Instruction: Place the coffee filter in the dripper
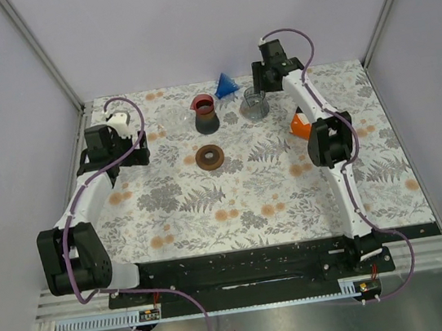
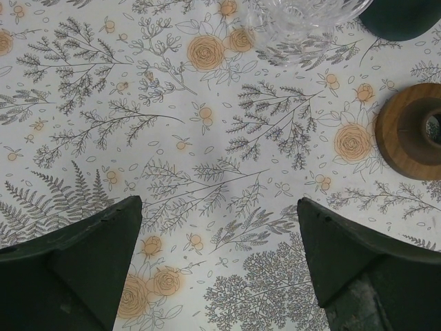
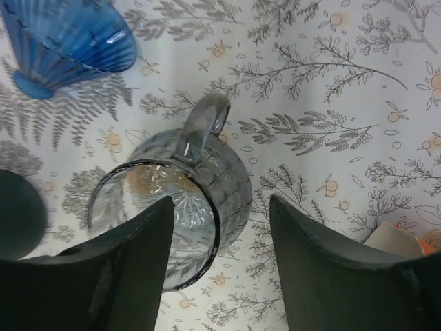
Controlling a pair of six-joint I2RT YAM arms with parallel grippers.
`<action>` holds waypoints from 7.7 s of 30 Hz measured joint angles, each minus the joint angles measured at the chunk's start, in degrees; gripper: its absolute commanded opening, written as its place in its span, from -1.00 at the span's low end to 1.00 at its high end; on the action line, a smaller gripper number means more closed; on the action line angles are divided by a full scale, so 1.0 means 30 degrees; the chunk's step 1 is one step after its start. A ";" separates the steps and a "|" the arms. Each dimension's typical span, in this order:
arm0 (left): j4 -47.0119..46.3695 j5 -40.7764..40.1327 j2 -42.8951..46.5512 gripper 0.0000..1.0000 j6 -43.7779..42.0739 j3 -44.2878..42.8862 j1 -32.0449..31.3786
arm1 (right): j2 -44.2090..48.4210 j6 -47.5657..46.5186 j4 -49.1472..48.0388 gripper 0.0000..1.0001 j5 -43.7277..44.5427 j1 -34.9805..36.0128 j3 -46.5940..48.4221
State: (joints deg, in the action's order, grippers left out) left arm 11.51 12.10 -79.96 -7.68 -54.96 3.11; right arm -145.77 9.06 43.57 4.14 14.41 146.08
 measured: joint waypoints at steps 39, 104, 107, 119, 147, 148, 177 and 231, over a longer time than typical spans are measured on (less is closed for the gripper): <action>0.3963 0.1056 0.0925 0.95 -0.0882 -0.1035 0.0000 | 1.2444 -1.3937 -0.1690 -1.00 -0.9551 0.8240 -1.6087; 0.4816 0.1115 0.0925 0.95 -0.0954 -0.1042 0.0561 | 0.4371 -0.2688 -0.4102 -0.03 0.3169 0.9755 -0.8298; 0.4852 0.1115 0.0925 0.94 -0.0954 -0.1042 0.0627 | 0.2142 -0.2543 -0.2426 -0.07 0.3075 0.9675 -0.5005; 0.4860 0.1115 0.1020 0.94 -0.0954 -0.1042 0.0911 | 0.0794 -0.2149 -0.0415 -0.09 0.2739 0.9602 -0.5224; 0.4947 0.1115 0.1020 0.93 -0.0954 -0.1042 0.1071 | 0.1501 -0.1938 -0.0707 -1.00 0.1872 0.9275 -0.6951; 0.5027 0.1151 0.1020 0.92 -0.0969 -0.1042 0.1071 | 0.1545 -0.1945 -0.0692 -1.00 0.1814 0.9260 -0.6951; 1.4528 1.2269 0.4065 0.74 -1.5176 -1.0936 -0.4823 | 1.1438 -0.0954 -0.0313 -1.00 -1.5220 0.8189 -0.9384; 1.0819 1.5533 0.2047 -1.00 0.4787 -0.6171 -0.2965 | 1.6487 -0.4277 -0.4867 0.61 -0.1872 1.1766 -1.6116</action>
State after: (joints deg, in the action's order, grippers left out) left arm 43.97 58.70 -73.82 6.68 -73.47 -5.78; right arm -96.31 -3.77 28.97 -1.48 49.71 97.73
